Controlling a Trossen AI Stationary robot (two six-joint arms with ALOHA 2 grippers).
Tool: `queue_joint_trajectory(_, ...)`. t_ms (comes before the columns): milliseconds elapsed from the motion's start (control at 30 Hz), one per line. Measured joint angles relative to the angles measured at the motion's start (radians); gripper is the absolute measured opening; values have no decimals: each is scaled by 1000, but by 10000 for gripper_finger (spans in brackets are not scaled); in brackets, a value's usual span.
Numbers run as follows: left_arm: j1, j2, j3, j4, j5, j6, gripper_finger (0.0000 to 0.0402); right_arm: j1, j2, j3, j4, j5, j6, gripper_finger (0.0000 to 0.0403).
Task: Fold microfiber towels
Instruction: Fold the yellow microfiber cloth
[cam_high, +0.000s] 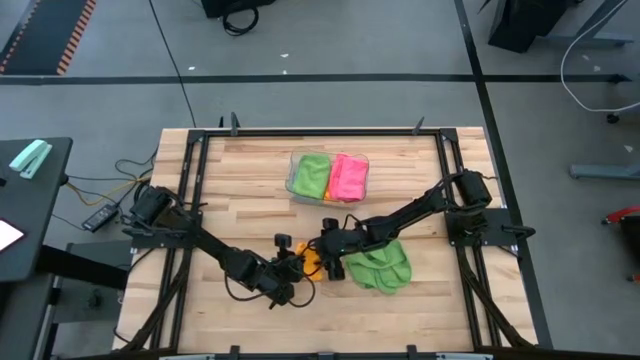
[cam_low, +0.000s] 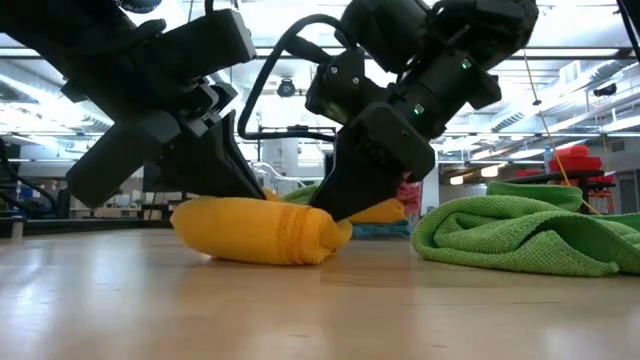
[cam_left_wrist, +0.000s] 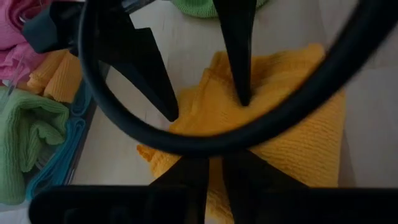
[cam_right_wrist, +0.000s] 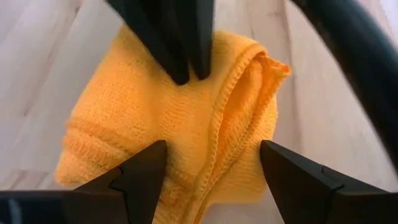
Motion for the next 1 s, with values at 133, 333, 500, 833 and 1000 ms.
queue_joint_trajectory(133,-1,-1,0,0,0,-5,65,7,-17,56,-141,-13,5,267)
queue_joint_trajectory(333,-1,-1,0,-1,0,-16,86,28,-57,133,-271,-15,-7,267)
queue_joint_trajectory(500,-1,-1,0,-2,-1,-22,104,38,-85,150,-294,-11,-15,267)
queue_joint_trajectory(833,-1,-1,0,13,0,-31,148,63,-59,118,-46,-7,-50,267)
queue_joint_trajectory(1000,-13,-16,-1,-4,0,-4,203,63,-30,102,5,5,-59,267)
